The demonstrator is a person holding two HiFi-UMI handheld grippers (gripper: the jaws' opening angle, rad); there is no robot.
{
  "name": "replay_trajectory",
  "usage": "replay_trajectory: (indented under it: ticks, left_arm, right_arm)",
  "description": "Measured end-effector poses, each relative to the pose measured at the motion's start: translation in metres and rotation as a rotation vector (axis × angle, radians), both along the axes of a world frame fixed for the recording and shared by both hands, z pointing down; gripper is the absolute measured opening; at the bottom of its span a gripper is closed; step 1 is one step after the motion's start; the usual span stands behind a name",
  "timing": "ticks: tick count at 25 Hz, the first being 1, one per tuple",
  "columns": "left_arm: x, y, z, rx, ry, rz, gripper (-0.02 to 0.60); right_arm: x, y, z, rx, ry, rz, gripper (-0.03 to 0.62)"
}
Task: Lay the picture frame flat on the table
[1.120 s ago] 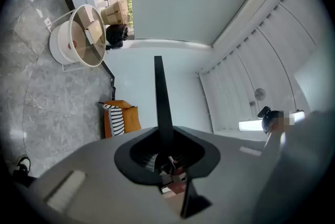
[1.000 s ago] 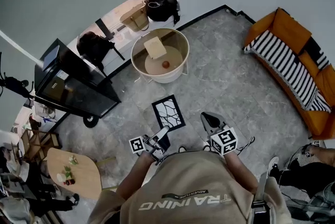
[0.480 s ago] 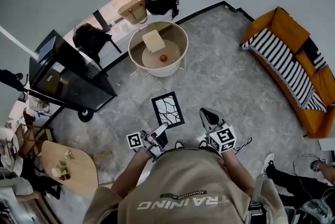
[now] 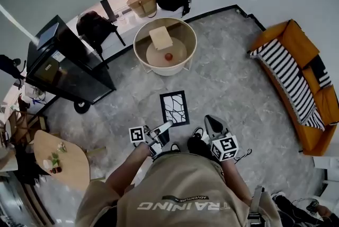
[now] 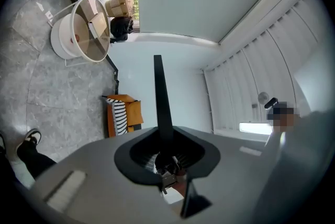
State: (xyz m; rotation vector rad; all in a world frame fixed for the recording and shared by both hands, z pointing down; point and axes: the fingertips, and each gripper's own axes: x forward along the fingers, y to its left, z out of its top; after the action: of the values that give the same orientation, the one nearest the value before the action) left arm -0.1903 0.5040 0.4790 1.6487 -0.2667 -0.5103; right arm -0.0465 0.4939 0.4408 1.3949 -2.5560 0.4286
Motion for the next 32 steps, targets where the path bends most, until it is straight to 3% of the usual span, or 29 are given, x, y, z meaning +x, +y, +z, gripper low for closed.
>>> replay_trajectory:
  ticks: [8, 21, 32]
  left_arm:
    - [0.025, -0.068, 0.007, -0.020, -0.025, -0.043, 0.072]
    - [0.118, -0.175, -0.003, 0.009, 0.003, -0.091, 0.072]
    - [0.140, -0.239, 0.014, -0.020, -0.009, -0.092, 0.072]
  right_arm:
    - [0.028, -0.077, 0.009, -0.004, -0.006, -0.030, 0.008]
    - [0.107, -0.189, 0.014, -0.014, -0.030, -0.119, 0.008]
    - [0.118, -0.260, 0.020, -0.048, -0.043, -0.164, 0.008]
